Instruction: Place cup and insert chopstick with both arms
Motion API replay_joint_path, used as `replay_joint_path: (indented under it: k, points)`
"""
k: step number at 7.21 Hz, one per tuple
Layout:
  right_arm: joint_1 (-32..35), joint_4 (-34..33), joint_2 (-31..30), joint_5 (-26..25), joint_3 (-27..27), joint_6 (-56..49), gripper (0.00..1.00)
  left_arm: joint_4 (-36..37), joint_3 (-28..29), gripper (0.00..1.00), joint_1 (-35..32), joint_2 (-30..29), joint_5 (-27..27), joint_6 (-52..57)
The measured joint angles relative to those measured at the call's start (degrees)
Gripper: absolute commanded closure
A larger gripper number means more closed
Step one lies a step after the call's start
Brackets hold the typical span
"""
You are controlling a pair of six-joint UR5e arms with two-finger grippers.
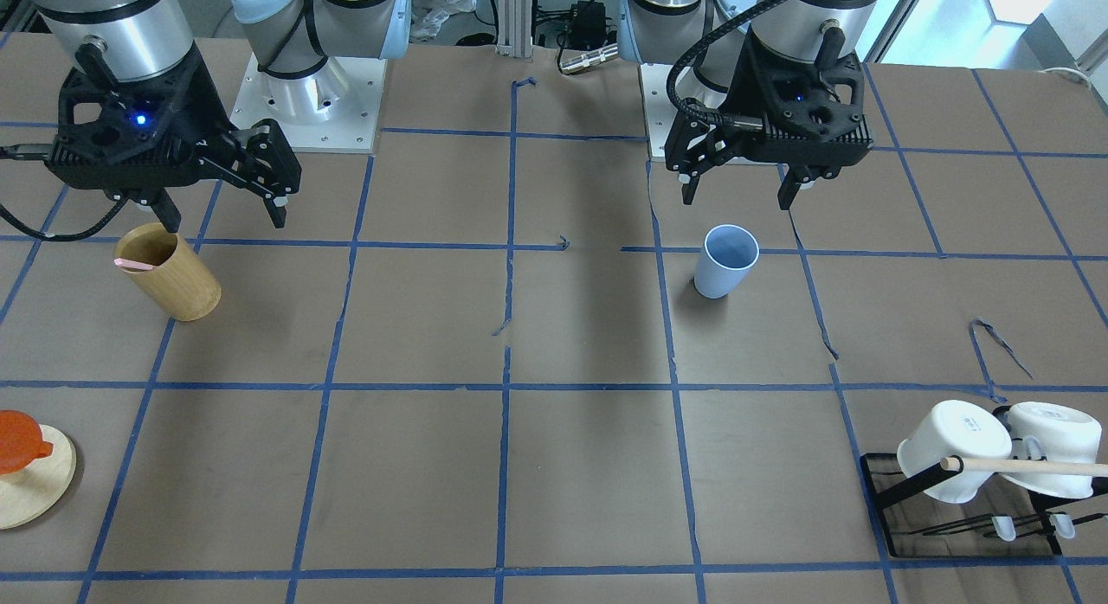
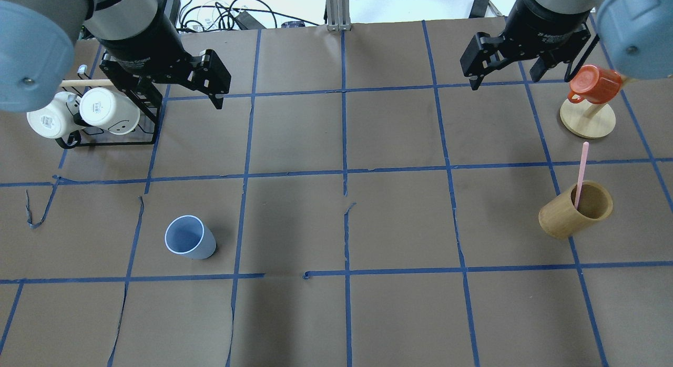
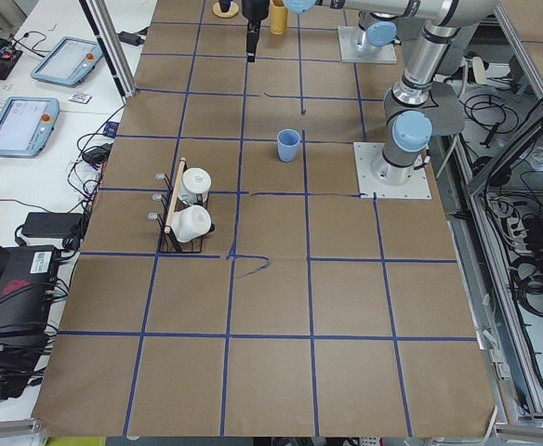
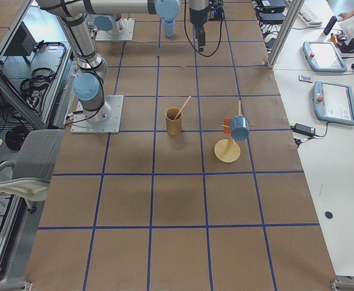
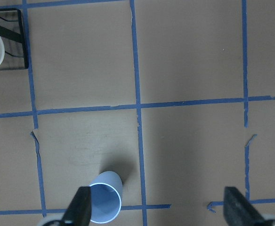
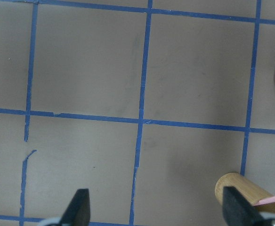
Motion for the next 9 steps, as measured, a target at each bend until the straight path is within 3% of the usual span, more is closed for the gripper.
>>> replay_joint_path:
  k: [7, 9]
  points:
    - [-0.1, 0.0, 0.3, -0.2, -0.6, -0.2, 0.00, -0.1, -0.1, 0.00, 0.0, 0.0, 0.1, 0.0]
    - [0.0, 5.1, 0.0, 0.2, -0.8, -0.9, 0.00, -0.1, -0.1, 0.00, 0.0, 0.1, 0.1, 0.0]
